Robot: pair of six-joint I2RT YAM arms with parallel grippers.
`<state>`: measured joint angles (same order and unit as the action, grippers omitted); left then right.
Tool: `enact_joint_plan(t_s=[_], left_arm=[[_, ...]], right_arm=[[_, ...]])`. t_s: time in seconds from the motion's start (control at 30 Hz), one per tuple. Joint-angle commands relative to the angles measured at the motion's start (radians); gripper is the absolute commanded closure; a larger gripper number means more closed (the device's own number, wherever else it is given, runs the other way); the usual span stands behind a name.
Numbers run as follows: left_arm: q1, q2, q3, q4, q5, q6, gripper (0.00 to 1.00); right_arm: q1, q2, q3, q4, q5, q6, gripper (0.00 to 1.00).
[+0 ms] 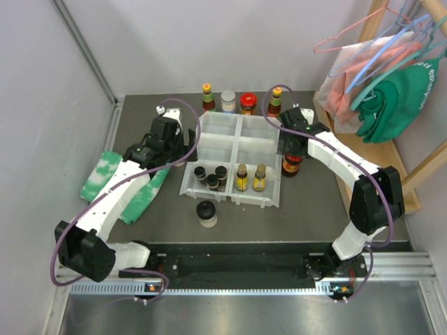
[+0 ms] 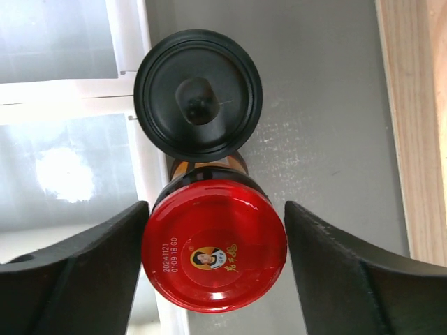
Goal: Organize the condiment bottles
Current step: Place the bottle at the center of the board.
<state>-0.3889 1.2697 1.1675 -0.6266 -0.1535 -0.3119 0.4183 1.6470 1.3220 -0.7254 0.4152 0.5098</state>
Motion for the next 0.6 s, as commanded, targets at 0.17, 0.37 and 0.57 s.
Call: enact_joint_plan(t_s=[0.17, 0.37, 0.57], left_arm=[[0.008, -0.004, -0.005, 0.053, 0.009, 0.004, 0.01], [0.01, -0.009, -0.005, 0.051, 0.008, 0.004, 0.01], [0.012, -0.015, -0.006, 0.053, 0.005, 0.002, 0.01]], right_arm=[[-0.01, -0.019, -0.014, 0.032, -0.046, 0.019, 0.56], [-0.01, -0.046, 0.003, 0.011, -0.041, 0.021, 0.95], [-0.01, -0.119, 0.046, -0.003, -0.059, 0.001, 1.0]])
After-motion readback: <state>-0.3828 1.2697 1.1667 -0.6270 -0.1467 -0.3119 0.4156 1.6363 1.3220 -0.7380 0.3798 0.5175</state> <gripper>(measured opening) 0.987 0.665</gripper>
